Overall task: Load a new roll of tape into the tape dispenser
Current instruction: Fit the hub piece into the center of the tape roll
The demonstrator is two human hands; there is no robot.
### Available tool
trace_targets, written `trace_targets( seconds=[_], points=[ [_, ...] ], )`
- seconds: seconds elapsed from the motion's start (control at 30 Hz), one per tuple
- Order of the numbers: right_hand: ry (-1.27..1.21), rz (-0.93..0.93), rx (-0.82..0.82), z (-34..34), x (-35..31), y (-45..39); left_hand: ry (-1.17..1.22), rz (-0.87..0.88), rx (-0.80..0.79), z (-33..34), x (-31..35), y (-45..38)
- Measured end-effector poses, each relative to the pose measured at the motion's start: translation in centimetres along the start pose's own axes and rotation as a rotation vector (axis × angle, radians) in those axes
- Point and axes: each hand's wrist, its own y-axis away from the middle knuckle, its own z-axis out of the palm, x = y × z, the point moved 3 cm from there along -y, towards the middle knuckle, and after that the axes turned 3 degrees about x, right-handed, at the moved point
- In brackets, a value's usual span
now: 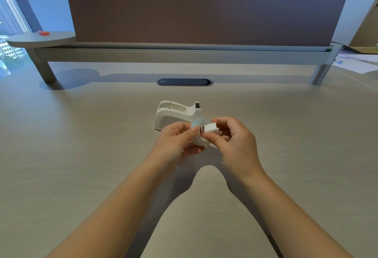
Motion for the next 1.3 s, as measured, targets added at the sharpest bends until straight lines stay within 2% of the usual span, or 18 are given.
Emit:
trace_targets(
  seconds=[0.37, 0.67, 0.9, 1.1, 1.3],
  points=[
    [0.062, -0.045, -0.101, 0.0, -0.1, -0.2, 0.011, -0.043, 0.01, -0.1, -0.2, 0.0],
    [0.183, -0.153, -0.059, 0.0, -0.3, -0.1, 0.019, -0.037, 0.012, 0.1, -0.2, 0.0],
    [0.341, -0.28, -0.113, 0.3, -0.7, 0.2, -0.102, 0.006, 0.049, 0.1, -0.1, 0.2],
    [0.43, -0.334, -0.199, 0.6, -1.1, 0.6, -0.304, 0.025, 0.026, -0.3, 0.9, 0.1],
    [0.422, -0.384, -0.154, 0.6, -1.1, 0.7, -0.197, -0.03, -0.035, -0.3, 1.1, 0.3]
  ],
)
